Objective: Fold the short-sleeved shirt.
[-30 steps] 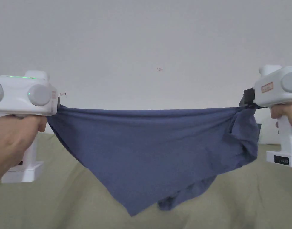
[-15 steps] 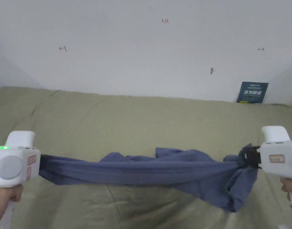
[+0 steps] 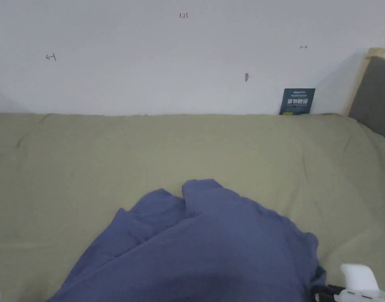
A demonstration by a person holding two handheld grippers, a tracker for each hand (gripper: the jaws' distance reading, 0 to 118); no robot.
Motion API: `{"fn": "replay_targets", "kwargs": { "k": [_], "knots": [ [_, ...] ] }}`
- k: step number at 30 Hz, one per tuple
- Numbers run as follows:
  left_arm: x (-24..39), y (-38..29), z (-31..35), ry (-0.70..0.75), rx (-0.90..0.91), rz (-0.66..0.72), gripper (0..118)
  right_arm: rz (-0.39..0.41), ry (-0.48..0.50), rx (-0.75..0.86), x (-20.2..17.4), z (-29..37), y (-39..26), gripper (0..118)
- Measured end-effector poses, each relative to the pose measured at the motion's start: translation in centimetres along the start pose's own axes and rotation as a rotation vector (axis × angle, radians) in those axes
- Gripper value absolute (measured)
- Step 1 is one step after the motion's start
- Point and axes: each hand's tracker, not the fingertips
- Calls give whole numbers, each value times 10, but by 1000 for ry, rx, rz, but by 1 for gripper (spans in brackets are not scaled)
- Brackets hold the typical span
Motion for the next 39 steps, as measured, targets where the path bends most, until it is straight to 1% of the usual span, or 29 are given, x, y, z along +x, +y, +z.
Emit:
{"fn": "replay_targets", "kwargs": {
  "k": [2, 3, 5, 7, 8, 10, 15, 16, 17, 18, 19, 20, 21, 22, 23, 26, 29, 32, 34, 35, 36, 37, 38, 39],
  "knots": [
    [-1, -9, 1, -3, -20, -9, 0, -40, -5, -23, 5, 0, -16, 3],
    [1, -14, 2, -1, -20, -10, 0, -61, -24, -35, 8, -2, -22, 3],
    [1, -16, 3, -10, -25, -6, 0, -87, -31, -36, 16, -1, -29, 3],
    [1, -15, 2, -12, -24, -1, 0, -153, -23, -22, 22, 4, -33, 3],
    [1, -14, 1, -10, -26, -6, 0, -169, -16, -12, 24, 5, -32, 3],
    [1, -11, -3, 0, -28, -20, 0, -163, -16, -11, 24, 7, -29, 3],
    [0, -13, -5, -11, -26, -2, 0, -139, -44, -37, 20, 0, -31, 4],
    [-1, -14, -5, -16, -27, 0, 0, -135, -46, -38, 19, 0, -31, 7],
    [-3, -15, -4, -27, -23, 5, 1, -133, -47, -41, 18, 0, -31, 26],
    [-4, -16, -4, -47, -12, 13, 11, -138, -62, -37, 16, 1, -31, 64],
    [-6, -17, -3, -78, 1, 26, 59, -153, -100, -35, 13, 2, -31, 114],
    [-7, -17, -2, -82, -1, 40, 101, -154, -116, -46, 12, 3, -30, 118],
    [-9, -17, -3, -68, -11, 53, 117, -158, -94, -43, 12, 6, -32, 117],
    [-11, -17, -5, -64, -29, 69, 116, -178, -73, 40, 10, 11, -33, 117],
    [-13, -19, -2, -73, -2, 79, 116, -180, -69, 5, 8, 14, -34, 117],
    [-16, -16, 1, -67, -7, 85, 116, -173, -56, -12, -3, 29, -32, 118],
    [-20, -20, 11, -37, 10, 75, 116, -135, -39, 24, -19, 44, -33, 118],
    [-27, -24, 28, -38, 25, 66, 116, -112, 0, 54, -35, 58, -32, 118],
    [-30, -27, 40, -36, 24, 45, 116, -87, 7, 70, -51, 69, -32, 118],
    [-33, -30, 44, -34, 25, 32, 115, -71, 11, 74, -57, 72, -33, 117],
    [-34, -32, 49, -33, 26, 19, 110, -59, 26, 74, -62, 74, -35, 116],
    [-34, -34, 54, -33, 41, 6, 90, -49, 46, 77, -66, 76, -36, 105],
    [-33, -36, 59, -33, 54, -7, 59, -42, 55, 82, -73, 82, -36, 83],
    [-37, -37, 57, -37, 52, -14, 14, -37, 48, 86, -79, 83, -38, 50]
  ]
}}
